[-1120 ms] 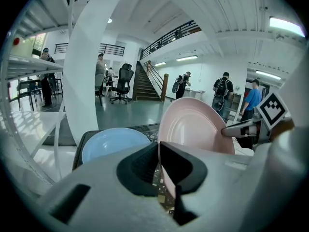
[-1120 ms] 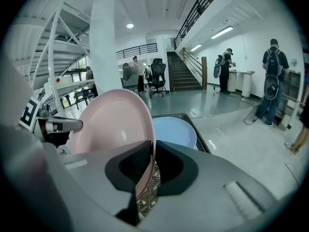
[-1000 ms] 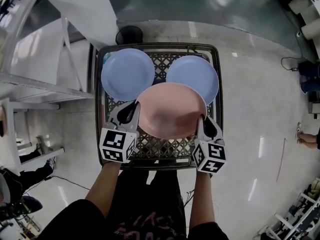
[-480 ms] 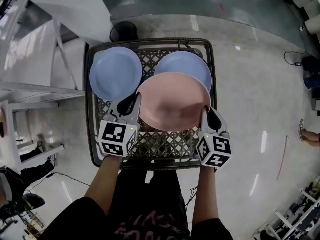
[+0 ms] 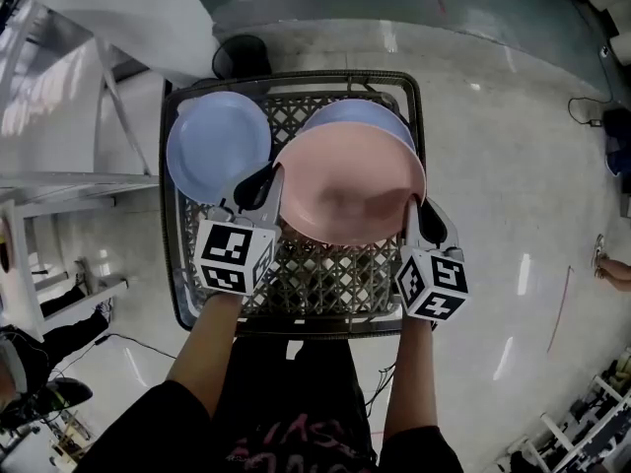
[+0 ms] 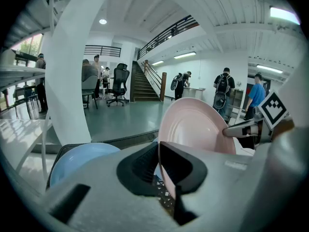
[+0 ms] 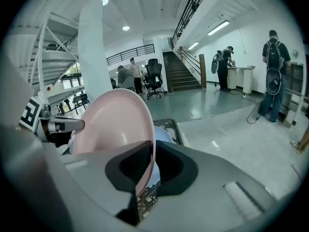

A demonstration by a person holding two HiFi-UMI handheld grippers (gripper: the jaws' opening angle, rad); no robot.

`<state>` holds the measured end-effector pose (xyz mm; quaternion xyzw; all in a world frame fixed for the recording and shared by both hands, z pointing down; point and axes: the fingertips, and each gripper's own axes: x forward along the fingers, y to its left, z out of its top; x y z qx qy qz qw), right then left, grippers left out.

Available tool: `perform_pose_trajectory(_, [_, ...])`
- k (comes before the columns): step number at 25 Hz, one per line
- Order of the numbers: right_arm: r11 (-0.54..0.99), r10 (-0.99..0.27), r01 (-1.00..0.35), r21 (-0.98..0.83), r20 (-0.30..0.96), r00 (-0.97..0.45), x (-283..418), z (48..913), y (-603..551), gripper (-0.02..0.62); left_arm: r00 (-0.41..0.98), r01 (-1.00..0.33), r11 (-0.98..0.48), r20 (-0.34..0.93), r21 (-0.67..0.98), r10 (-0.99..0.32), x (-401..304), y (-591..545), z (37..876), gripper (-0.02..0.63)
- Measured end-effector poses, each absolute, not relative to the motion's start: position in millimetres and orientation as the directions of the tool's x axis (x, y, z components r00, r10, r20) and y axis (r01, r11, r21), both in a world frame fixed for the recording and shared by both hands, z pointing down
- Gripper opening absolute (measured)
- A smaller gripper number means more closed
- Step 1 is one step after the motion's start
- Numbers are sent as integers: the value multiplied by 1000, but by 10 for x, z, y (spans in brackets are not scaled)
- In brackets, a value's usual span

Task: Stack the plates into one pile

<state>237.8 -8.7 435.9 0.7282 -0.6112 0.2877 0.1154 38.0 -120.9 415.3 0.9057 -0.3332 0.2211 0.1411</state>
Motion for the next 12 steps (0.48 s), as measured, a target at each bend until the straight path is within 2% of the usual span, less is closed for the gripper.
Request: perform_pose_trajectory(12, [-227, -801, -954, -195, 595, 69, 2652, 4633, -380, 40, 661, -675, -729, 537, 119, -524, 656, -1510, 4436, 14])
